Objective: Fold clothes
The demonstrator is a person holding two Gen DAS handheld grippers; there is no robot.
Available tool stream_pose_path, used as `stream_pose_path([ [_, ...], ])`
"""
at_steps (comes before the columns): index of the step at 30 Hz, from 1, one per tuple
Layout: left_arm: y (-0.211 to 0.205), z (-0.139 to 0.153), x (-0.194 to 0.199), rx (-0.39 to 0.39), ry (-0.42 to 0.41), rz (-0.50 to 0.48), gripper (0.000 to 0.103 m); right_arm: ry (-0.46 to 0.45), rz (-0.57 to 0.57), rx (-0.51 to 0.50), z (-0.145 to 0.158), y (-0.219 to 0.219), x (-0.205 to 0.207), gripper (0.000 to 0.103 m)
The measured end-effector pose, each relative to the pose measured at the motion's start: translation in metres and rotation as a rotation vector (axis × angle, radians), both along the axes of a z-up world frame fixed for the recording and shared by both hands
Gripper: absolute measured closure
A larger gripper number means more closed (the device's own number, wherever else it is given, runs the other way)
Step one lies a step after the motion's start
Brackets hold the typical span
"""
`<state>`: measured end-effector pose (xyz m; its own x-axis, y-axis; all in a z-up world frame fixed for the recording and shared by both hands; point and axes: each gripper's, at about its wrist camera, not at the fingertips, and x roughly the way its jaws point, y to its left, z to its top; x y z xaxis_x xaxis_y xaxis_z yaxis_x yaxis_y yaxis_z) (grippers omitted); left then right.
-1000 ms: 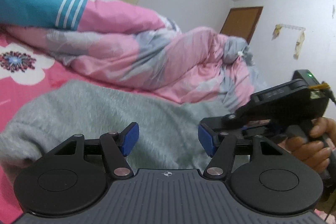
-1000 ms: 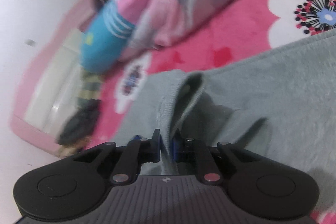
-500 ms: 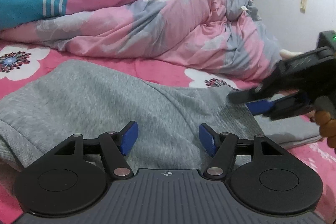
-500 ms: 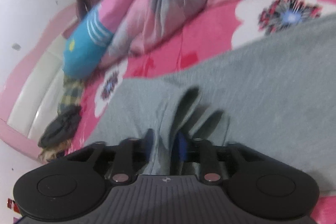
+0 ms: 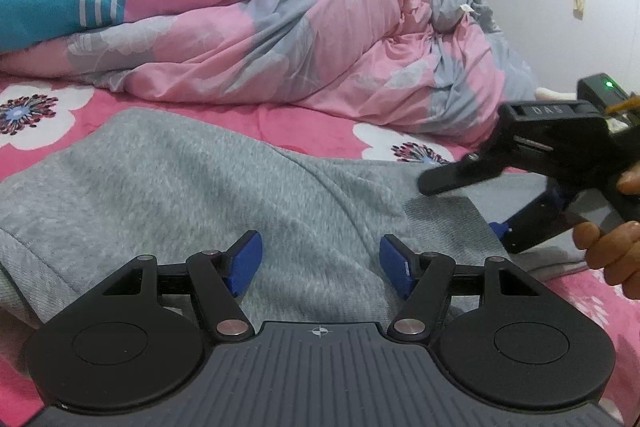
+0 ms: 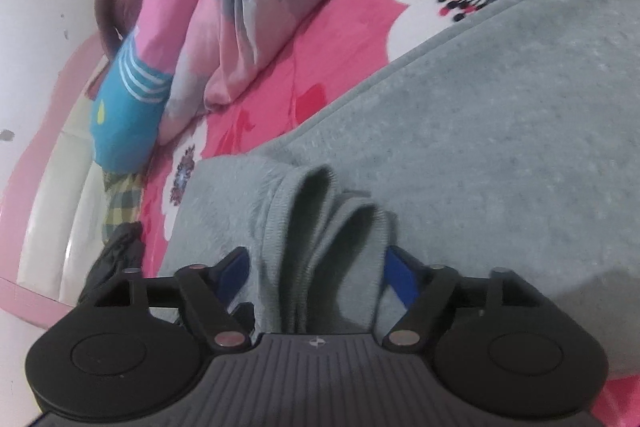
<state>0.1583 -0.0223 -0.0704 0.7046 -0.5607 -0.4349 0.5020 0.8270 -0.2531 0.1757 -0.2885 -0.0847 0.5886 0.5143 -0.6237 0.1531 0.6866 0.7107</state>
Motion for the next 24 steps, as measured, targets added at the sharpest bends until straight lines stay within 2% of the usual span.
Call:
stream_pose_path([
  [8,0.001,0.000,0.001,-0.013,0.010,-0.002,0.037,-0.004,0.020,0.034,-0.006,0.003,-0.008,0.023],
  [12,0.001,-0.001,0.001,-0.011,0.009,-0.002,0.037,-0.021,0.063,0.005,-0.003,0.015,-0.009,0.025],
  [14,0.001,-0.001,0.001,-0.011,0.009,-0.002,0.037,-0.029,0.075,0.009,-0.005,0.022,-0.004,0.039],
  [15,0.001,-0.001,0.001,-0.011,0.009,-0.002,0.037,-0.034,0.079,0.018,-0.007,0.026,-0.001,0.043],
  [17,0.001,-0.001,0.001,-0.013,0.011,0.000,0.037,-0.033,0.090,-0.003,-0.011,0.037,0.005,0.070],
  [20,0.007,0.002,0.001,-0.056,0.007,-0.008,0.037,-0.067,0.089,-0.029,-0.005,0.042,0.002,0.078],
  [24,0.027,0.013,-0.003,-0.191,-0.041,-0.007,0.038,-0.136,0.086,-0.051,0.013,0.036,-0.004,0.079],
])
